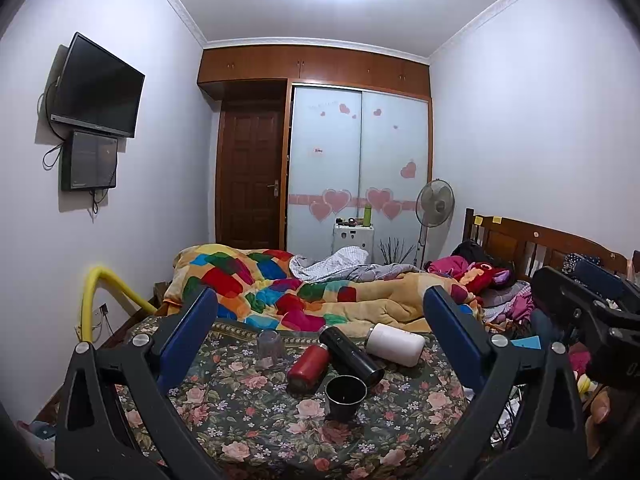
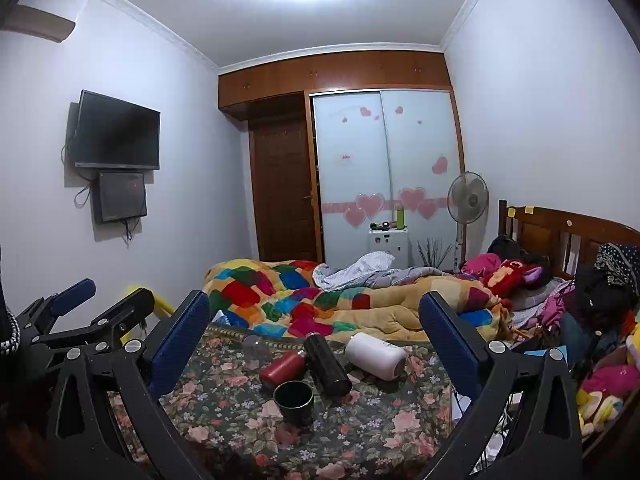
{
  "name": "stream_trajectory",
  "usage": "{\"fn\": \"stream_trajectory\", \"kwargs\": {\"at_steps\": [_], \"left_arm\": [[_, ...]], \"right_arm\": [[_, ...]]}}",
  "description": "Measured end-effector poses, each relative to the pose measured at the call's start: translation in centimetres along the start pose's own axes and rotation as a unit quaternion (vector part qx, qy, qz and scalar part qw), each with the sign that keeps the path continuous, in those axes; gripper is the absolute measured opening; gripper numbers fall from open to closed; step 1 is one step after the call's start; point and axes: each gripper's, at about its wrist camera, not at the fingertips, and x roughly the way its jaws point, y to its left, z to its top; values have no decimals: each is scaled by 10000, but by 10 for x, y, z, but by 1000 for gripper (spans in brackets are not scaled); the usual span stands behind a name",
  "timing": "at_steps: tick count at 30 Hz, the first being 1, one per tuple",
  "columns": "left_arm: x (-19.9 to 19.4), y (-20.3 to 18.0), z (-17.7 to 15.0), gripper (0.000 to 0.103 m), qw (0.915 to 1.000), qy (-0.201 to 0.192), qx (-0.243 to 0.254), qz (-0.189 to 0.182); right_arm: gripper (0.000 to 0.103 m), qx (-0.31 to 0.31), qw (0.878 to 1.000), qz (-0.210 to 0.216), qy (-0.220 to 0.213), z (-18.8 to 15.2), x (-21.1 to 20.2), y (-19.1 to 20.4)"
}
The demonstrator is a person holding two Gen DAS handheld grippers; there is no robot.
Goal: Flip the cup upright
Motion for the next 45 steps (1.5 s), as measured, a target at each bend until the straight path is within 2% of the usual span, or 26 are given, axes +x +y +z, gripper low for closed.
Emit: {"fn": "stream_trajectory", "kwargs": {"at_steps": [37,45], "left_arm": [[3,3,-3,103,10000,37,-52,18],[1,5,-9,103,9999,55,-81,-72]], "right_arm": [[103,-6,10000,17,71,2,1,3],[103,-7,10000,13,68,2,1,3]]}}
